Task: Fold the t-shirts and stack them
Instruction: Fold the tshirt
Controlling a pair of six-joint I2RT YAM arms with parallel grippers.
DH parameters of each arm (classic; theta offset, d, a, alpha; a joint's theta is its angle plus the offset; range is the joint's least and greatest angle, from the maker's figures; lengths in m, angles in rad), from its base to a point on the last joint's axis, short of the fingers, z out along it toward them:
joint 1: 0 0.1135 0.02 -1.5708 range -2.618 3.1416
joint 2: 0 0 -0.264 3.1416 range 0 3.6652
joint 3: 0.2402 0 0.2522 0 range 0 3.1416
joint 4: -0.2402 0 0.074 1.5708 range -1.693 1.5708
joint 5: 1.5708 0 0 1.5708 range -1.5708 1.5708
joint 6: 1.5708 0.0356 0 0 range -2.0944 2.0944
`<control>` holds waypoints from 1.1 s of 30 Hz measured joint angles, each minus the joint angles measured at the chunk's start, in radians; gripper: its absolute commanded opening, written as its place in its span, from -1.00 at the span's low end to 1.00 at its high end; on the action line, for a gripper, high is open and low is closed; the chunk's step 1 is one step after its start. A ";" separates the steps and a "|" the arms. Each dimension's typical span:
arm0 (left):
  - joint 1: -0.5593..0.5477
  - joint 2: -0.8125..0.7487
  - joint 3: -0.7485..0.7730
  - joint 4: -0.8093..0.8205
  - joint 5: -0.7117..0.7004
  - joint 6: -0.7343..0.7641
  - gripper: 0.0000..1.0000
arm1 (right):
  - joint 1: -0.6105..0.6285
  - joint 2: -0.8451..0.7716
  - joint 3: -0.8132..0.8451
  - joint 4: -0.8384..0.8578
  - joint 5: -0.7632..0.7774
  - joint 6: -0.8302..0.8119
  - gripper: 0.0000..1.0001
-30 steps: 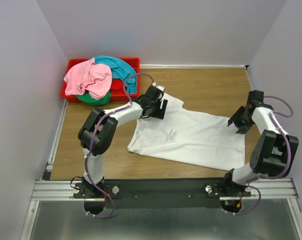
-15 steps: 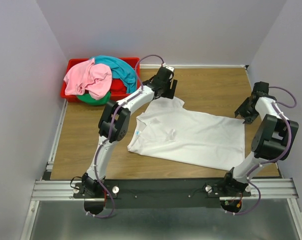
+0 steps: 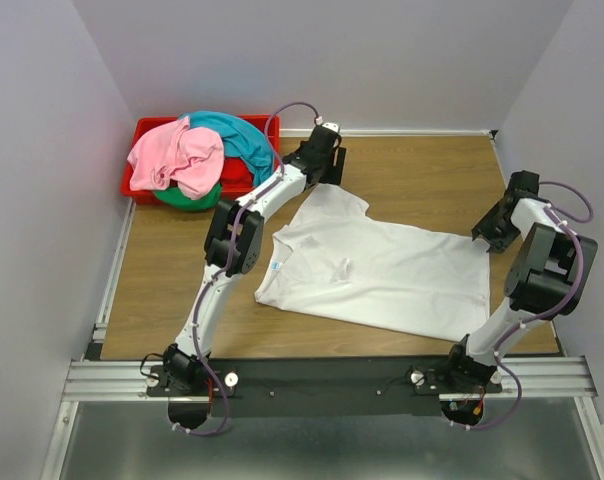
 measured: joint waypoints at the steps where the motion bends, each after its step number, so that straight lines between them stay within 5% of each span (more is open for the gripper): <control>1: 0.004 0.017 0.014 0.000 0.000 0.000 0.66 | -0.003 0.001 -0.003 0.003 0.000 0.000 0.10; 25: 0.010 0.137 0.124 -0.038 0.000 -0.069 0.52 | -0.057 0.036 -0.034 0.058 -0.013 -0.010 0.04; 31: 0.012 0.151 0.134 -0.030 -0.004 -0.071 0.19 | -0.059 0.037 -0.033 0.062 -0.019 -0.010 0.04; 33: 0.013 0.153 0.135 -0.029 -0.003 -0.071 -0.18 | -0.062 0.037 -0.033 0.062 -0.023 -0.009 0.04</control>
